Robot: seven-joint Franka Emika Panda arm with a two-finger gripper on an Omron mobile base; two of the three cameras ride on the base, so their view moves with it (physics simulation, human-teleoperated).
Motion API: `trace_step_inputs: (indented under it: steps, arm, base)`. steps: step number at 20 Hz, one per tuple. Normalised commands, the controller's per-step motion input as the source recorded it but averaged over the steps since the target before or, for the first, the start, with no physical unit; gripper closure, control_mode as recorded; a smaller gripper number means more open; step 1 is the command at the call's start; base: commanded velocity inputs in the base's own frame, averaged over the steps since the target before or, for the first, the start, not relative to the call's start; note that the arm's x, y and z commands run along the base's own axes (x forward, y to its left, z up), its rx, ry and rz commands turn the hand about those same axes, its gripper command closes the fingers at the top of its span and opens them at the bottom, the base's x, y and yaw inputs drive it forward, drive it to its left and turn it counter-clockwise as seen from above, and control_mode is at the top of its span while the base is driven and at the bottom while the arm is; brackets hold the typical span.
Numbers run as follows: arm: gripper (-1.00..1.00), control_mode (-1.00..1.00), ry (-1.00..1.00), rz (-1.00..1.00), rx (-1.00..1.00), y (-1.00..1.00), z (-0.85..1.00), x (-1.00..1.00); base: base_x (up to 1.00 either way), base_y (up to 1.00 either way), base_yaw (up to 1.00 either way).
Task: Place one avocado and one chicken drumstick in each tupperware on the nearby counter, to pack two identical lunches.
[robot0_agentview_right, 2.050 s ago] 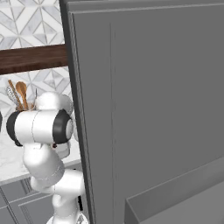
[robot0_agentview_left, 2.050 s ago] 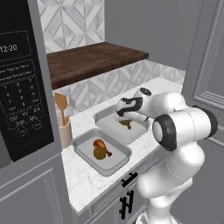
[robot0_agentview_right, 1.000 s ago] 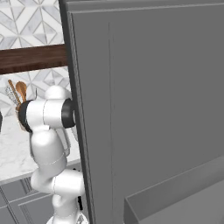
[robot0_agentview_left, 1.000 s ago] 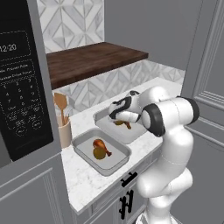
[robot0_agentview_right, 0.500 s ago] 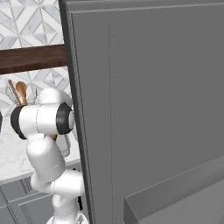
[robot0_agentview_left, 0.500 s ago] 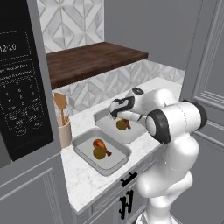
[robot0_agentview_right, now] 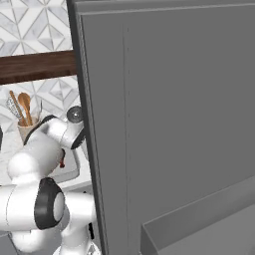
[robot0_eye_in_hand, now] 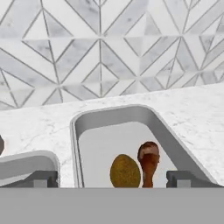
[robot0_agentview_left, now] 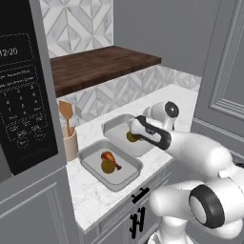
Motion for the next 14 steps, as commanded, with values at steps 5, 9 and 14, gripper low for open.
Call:
trace_step_inputs:
  steps: [5,9,14]
  arm:
    - [-1.0,-1.0,-0.17,0.0,0.0,0.0,0.79,-1.0]
    - [-1.0,-1.0,-0.08,0.0,0.0,0.0,0.61,-1.0]
    - [-1.0,-1.0,-0.02,0.0,0.0,0.0,0.44,-0.96]
  base:
    - [0.0,0.0,0.0]
    - [0.0,0.0,0.0]
    - [0.0,0.0,0.0]
